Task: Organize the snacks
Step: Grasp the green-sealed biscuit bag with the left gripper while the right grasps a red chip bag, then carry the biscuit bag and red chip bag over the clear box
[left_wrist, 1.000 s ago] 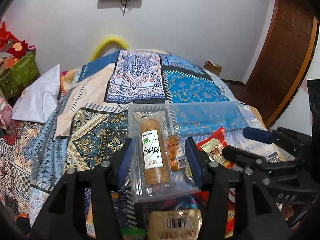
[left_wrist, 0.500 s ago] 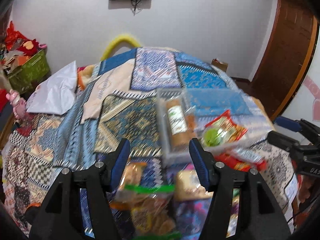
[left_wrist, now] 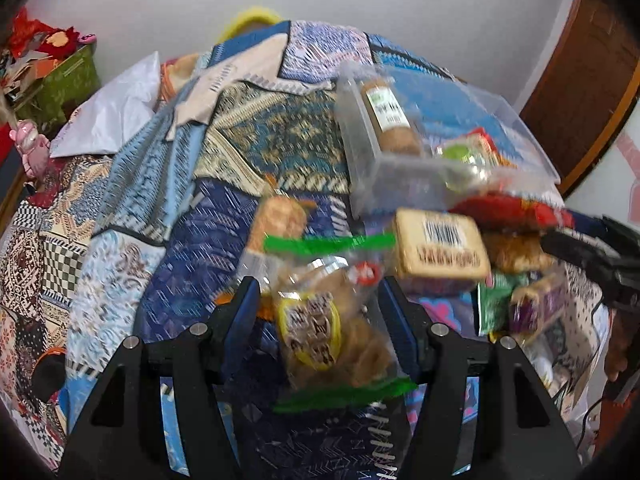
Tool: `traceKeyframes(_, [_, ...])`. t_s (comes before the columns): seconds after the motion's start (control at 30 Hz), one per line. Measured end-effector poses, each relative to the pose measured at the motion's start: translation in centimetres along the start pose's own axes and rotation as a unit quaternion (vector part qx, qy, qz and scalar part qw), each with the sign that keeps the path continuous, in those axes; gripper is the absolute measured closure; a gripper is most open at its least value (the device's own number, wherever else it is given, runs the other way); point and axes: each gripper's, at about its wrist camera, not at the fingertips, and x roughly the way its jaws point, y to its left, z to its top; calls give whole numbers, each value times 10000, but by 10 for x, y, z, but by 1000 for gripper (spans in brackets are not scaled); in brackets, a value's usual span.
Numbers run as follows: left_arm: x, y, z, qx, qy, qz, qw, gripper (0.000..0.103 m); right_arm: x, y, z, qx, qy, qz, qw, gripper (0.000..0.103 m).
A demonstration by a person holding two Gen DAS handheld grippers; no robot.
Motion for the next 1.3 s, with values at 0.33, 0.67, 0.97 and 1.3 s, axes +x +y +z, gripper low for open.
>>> traceKeyframes(0.33, [23, -1, -11, -143, 229, -176, 9995, 42, 28, -5, 4, 72, 199, -31, 9998, 30])
traceKeyframes(0.67, [37, -5, -14, -195, 287, -274, 9990, 50, 33, -8, 4, 131, 91, 191, 9997, 42])
traceKeyframes(0.97, [15, -9, -15, -97, 60, -202, 9997, 55, 20, -10, 1, 152, -126, 107, 9997, 58])
traceKeyframes(1.3, [-26, -17, -3, -50, -439, -227, 9988, 55, -10, -17, 3, 235, -380, 188, 9988, 91])
